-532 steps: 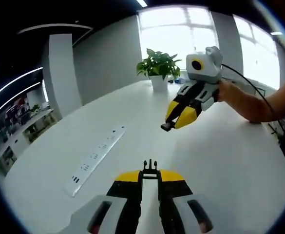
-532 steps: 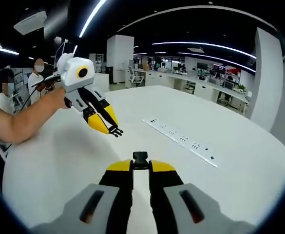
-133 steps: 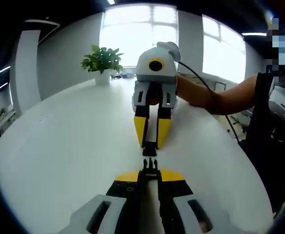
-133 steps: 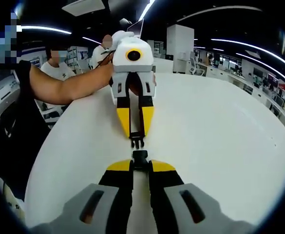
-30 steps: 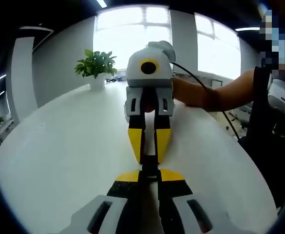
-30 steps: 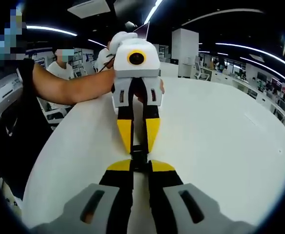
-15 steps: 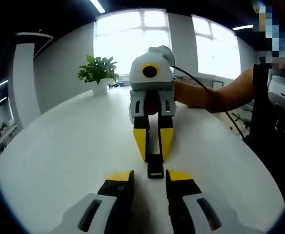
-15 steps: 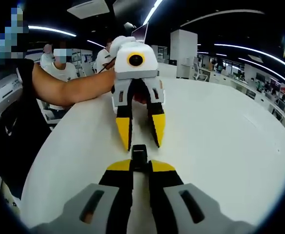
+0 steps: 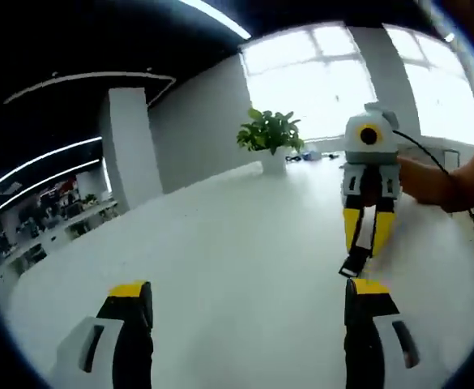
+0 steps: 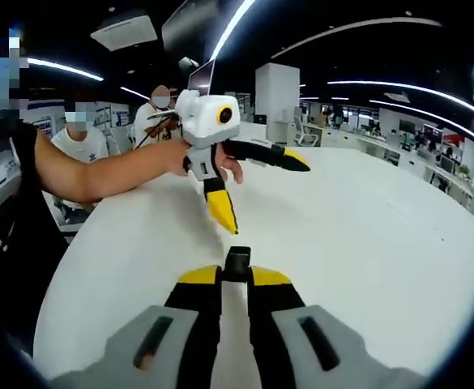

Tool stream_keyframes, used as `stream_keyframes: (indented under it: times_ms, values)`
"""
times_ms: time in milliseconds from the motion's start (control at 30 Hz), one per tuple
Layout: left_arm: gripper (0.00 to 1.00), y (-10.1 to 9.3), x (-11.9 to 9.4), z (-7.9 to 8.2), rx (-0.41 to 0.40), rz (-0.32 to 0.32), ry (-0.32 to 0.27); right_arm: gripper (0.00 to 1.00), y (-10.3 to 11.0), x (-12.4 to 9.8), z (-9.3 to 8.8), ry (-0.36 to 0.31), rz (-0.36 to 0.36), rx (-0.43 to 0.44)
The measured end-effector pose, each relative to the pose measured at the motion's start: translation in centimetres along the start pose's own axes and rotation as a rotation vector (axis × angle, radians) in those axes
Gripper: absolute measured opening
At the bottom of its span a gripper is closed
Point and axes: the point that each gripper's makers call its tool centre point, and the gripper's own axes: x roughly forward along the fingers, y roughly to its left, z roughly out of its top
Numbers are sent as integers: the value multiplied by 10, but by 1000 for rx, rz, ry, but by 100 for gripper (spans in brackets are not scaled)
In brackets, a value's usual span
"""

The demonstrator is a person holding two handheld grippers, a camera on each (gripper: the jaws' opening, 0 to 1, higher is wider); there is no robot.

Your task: Snap the two parts of the plastic buckle together until the buckle closes and remains connected.

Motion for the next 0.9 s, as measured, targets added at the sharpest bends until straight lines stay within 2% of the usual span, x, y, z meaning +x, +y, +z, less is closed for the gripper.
stream_keyframes:
  times_ms: [33, 67, 100, 133, 267, 333, 367, 433, 467, 600, 900]
  values:
    - [100, 7, 2, 1, -38, 4, 11, 11, -2, -1, 1, -3, -11, 0]
    - [100, 16, 2, 5, -22, 33, 2, 11, -3, -1, 2, -8, -19, 3]
    - [100, 15, -3, 11, 53, 84, -23, 11, -5, -2, 2, -10, -25, 6]
    - [100, 16, -5, 10, 61, 104, -15, 11, -8, -2, 1, -7, -35, 8]
    - [100, 24, -5, 9, -16, 117, -13, 11, -10, -1, -2, 0, -46, 9]
    - [82, 26, -8, 5, -9, 126, 12, 11, -12, -1, -2, 4, -53, 4]
    - [78, 27, -9, 4, -19, 134, 14, 11, -13, -1, -2, 5, -54, 3]
    - [82, 30, -9, 5, -65, 139, -8, 11, -14, -1, -3, 7, -60, 4]
    - [85, 37, -12, 7, -99, 176, -27, 11, -15, -1, -3, 9, -65, 4]
    - [96, 49, -15, 6, -159, 199, -44, 11, -18, -2, -5, 11, -76, 9]
    - [89, 53, -16, 0, -109, 210, -9, 11, -21, -2, -6, 15, -100, 10]
